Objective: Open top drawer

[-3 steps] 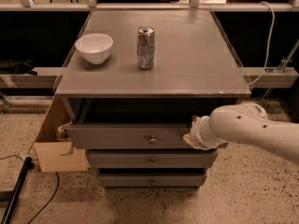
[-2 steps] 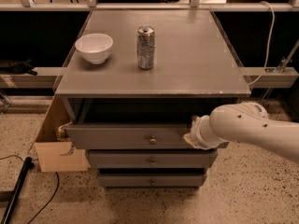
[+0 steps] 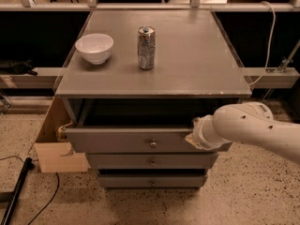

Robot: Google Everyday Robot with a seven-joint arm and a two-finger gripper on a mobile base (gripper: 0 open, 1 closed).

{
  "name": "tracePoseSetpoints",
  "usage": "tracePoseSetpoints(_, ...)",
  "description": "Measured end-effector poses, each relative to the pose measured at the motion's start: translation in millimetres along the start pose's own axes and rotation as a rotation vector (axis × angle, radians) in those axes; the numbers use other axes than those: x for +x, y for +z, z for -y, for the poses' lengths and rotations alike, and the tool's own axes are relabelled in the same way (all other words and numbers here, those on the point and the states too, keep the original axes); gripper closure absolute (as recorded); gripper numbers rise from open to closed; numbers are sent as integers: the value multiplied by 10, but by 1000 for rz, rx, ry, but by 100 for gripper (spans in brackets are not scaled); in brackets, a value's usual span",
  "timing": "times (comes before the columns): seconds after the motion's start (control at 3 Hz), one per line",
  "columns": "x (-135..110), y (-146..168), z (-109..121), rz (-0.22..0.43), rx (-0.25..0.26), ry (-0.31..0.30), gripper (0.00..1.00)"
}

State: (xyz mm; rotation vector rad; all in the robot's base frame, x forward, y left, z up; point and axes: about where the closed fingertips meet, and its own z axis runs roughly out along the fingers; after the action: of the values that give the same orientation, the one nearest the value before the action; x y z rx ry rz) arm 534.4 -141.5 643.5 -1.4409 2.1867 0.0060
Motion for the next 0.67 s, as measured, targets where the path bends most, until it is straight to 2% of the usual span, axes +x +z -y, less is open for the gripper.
tracePoseSetpoints(0.67,37,-28,-96,-6,-39,-16,100)
